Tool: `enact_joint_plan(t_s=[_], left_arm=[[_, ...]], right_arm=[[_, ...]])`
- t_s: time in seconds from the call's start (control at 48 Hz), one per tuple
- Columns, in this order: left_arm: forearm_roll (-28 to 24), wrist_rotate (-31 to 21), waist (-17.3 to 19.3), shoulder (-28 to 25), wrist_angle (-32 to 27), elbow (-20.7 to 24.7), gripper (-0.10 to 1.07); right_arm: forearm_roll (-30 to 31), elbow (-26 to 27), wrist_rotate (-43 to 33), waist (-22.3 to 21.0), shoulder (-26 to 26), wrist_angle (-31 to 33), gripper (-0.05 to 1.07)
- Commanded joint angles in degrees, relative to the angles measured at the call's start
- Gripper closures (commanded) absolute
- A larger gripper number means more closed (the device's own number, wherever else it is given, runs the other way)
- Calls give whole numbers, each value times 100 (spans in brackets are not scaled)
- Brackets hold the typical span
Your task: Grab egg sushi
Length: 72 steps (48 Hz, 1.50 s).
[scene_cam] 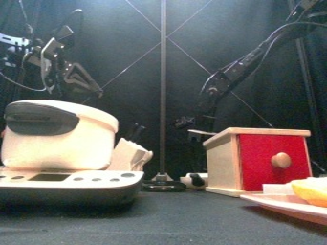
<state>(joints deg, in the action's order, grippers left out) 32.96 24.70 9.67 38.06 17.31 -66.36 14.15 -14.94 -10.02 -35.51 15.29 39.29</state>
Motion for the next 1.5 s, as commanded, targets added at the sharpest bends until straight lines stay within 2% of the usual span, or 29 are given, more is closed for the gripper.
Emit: enact_joint_plan(t_s=[0.0, 0.396, 0.646, 0.792, 0.938, 1.125, 1.479], left_arm=[[-18, 0, 9, 9, 26, 62, 41], [-18, 0, 9, 9, 26, 62, 41], [-18, 0, 9, 18, 26, 62, 41], [-18, 0, 9, 9, 26, 62, 41], [-18, -9, 9, 9, 26, 62, 41], [-18, -9, 9, 18, 26, 62, 41], [-18, -9, 9, 9, 26, 53, 41]], right_arm=[[9, 149, 9, 9, -79, -9, 5], [79, 123, 18, 9, 114, -9, 7], [79, 105, -9, 18, 141, 9, 23], [88, 132, -44, 70, -26, 246, 33], [88, 149, -53, 237, -272, 545, 37], [88, 149, -88, 431, -554, 659, 37], [-88, 167, -97, 545, -861, 659, 37]])
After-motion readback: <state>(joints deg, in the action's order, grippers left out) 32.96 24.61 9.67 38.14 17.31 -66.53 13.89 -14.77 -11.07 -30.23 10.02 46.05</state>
